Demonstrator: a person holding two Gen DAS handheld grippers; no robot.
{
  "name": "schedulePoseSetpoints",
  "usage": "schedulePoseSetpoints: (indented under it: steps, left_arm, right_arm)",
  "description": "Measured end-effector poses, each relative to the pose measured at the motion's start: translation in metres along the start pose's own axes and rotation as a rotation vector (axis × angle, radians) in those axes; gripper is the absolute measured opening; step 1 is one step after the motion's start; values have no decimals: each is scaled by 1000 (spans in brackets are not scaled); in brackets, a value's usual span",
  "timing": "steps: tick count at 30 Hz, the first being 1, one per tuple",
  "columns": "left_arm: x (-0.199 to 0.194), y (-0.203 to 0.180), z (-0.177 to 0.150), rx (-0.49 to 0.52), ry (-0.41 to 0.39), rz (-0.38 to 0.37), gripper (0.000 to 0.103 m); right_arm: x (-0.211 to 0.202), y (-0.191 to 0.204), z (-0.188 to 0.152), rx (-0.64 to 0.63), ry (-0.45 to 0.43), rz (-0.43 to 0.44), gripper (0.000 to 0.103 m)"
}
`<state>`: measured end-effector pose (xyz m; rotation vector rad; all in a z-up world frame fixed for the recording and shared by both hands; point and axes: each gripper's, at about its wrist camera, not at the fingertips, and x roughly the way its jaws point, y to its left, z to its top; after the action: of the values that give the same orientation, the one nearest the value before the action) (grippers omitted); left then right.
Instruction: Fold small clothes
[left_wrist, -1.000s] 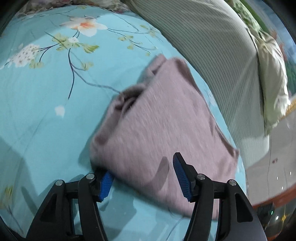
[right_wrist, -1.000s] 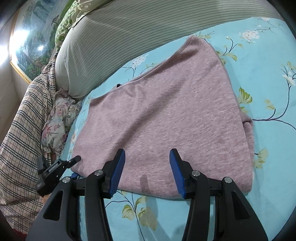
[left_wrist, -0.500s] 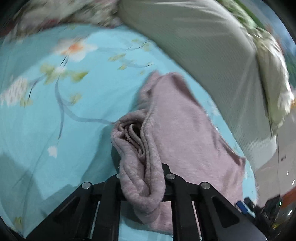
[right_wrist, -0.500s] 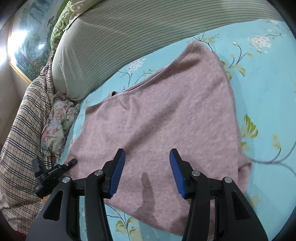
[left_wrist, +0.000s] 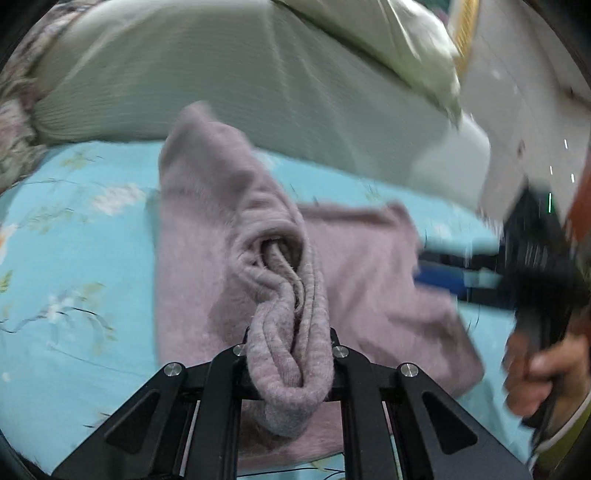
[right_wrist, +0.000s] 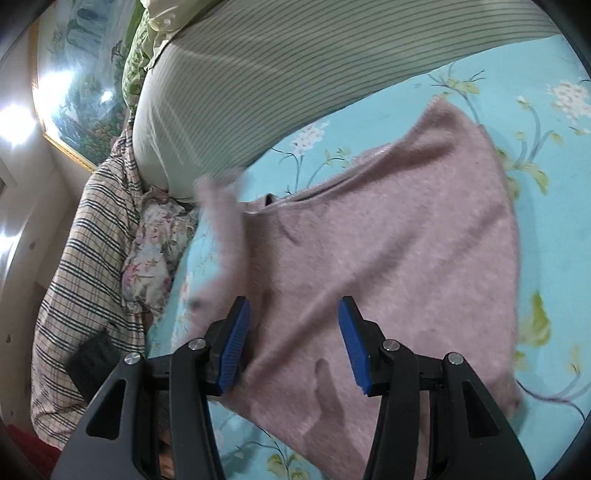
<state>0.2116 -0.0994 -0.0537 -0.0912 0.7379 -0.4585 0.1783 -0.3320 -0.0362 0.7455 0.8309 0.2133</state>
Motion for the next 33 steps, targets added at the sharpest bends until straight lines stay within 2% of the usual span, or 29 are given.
schedulePoseSetpoints:
  steps: [1,3,10,14,15,16,17,20,25,27,29,33]
  left_arm:
    - [5,-4,-6,11,17,2,10]
    - [14,-5,-15,14,42,0,10]
    - [-1,6,-13,-28,17,-37,10]
    - [-1,-1,-13,-18,16,-35,10]
    - [-2,-1,-14,-14,17,-34,10]
    - [-3,-2,-13,-10,15,-35,10]
    - [-4,-2,-12,-7,13,-35,10]
    - [-9,-7,-4,7,2,-36,10]
    - [-26,-38,9,43,-39,-120,10]
    - [-27,-59,11,70,-44,-162,10]
    - [-21,-79,11,89,-30,-199,10]
    - [12,-116,-2,135,40,-240,11]
  right_arm:
    - [6,0,3,6,10,2,60]
    - [20,-2,9,19,38,8,69]
    - [90,13,46,-23,133,53,69]
    - [143,18,64,-33,185,23,69]
    - [151,18,67,-30,188,8,61]
    - [159,17,70,-25,187,0,29]
    - [164,17,72,-17,188,7,15]
    - [147,25,77,-28,131,50,13]
    - [72,34,82,-108,-3,42,13]
    - [36,24,84,-124,-49,0,13]
    - [17,10,82,-127,-65,-54,13]
    - [2,-38,73,-44,-57,-132,13]
